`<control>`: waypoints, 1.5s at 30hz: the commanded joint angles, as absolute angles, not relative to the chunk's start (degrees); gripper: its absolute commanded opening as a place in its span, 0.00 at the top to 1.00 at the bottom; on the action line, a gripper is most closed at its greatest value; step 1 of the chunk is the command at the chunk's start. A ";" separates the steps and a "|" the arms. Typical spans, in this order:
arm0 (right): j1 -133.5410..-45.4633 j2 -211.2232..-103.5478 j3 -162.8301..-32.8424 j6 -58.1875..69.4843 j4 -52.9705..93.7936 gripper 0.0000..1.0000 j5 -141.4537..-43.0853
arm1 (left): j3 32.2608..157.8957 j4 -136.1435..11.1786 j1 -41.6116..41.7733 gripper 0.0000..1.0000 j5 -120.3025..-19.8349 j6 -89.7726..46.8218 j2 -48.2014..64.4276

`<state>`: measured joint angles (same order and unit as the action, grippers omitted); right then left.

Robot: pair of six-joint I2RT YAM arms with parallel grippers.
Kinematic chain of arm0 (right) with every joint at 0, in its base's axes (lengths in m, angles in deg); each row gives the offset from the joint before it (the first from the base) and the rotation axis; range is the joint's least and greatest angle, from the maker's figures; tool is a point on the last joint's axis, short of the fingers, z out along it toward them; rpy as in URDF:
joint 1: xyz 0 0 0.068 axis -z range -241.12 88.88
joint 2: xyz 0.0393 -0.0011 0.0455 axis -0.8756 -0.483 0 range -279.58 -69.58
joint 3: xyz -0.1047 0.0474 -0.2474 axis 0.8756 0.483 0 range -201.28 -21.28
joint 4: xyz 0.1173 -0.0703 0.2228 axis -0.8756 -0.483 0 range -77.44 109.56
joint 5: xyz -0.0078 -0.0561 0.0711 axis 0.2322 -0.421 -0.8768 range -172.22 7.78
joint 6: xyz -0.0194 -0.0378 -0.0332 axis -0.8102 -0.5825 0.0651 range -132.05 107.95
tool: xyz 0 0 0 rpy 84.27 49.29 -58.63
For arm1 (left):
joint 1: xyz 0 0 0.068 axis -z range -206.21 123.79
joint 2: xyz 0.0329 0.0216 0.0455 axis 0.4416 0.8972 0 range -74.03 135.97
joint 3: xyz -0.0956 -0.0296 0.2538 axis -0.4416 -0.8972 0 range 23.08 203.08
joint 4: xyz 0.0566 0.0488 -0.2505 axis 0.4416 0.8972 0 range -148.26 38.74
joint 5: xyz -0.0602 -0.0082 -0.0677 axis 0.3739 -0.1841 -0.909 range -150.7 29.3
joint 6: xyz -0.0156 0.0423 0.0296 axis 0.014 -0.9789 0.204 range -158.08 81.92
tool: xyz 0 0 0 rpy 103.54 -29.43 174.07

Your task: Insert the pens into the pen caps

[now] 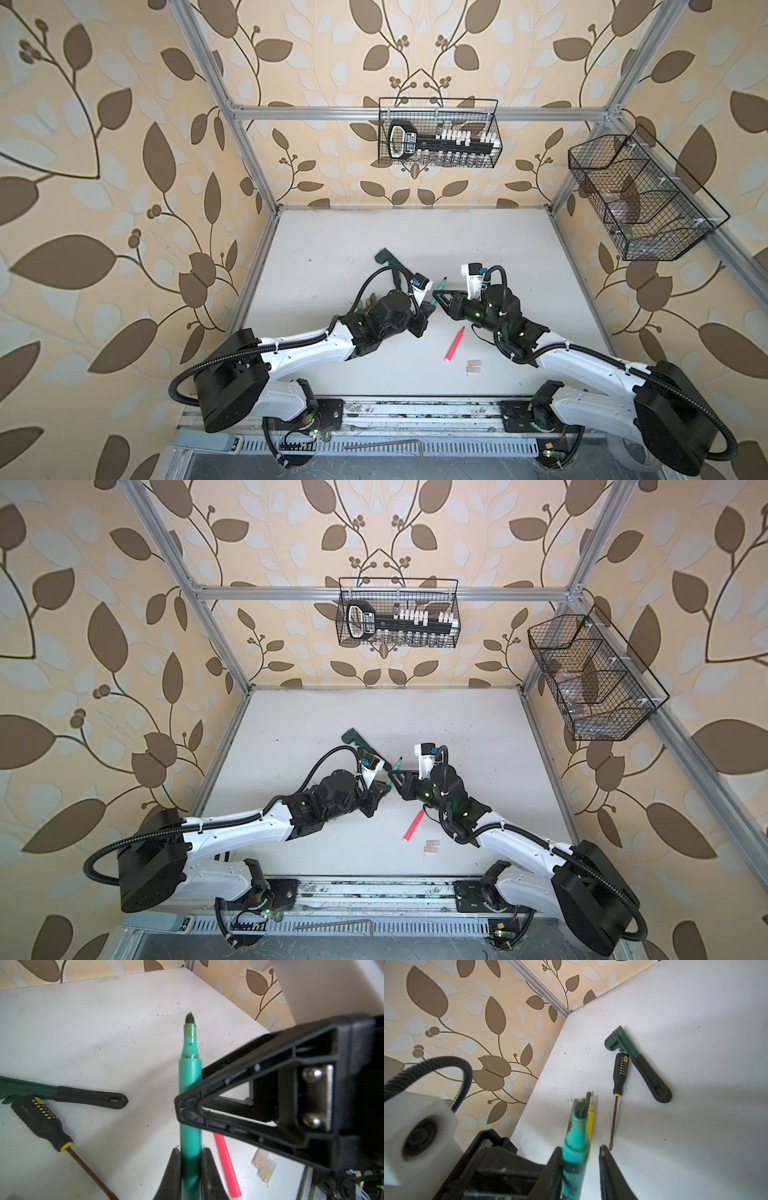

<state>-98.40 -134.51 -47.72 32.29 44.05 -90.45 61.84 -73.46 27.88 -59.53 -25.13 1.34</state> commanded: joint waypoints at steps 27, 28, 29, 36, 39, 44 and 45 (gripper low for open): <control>-97.68 -134.67 -48.21 35.68 47.83 1.00 -94.32 | 65.73 -72.54 29.07 0.64 -61.69 -26.43 0.41; -97.69 -134.64 -47.88 36.18 48.70 1.00 -94.74 | 65.67 -72.75 29.03 0.62 -61.58 -26.48 0.41; -97.63 -134.71 -47.64 36.50 49.20 1.00 -95.03 | 65.59 -72.81 29.05 0.61 -61.55 -26.47 0.41; -98.19 -135.00 -47.02 37.89 51.20 1.00 -96.54 | 65.86 -72.83 29.07 0.59 -61.83 -26.48 1.00; -98.18 -134.63 -46.78 38.26 51.72 1.00 -96.92 | 66.20 -72.53 29.03 0.59 -61.94 -26.66 1.51; -98.42 -133.28 -46.60 37.83 51.35 1.00 -96.34 | 66.41 -72.67 29.07 0.74 -62.67 -26.39 1.98; -98.53 -133.06 -46.53 37.68 51.13 1.00 -96.07 | 66.46 -72.76 29.07 0.85 -62.71 -26.31 2.00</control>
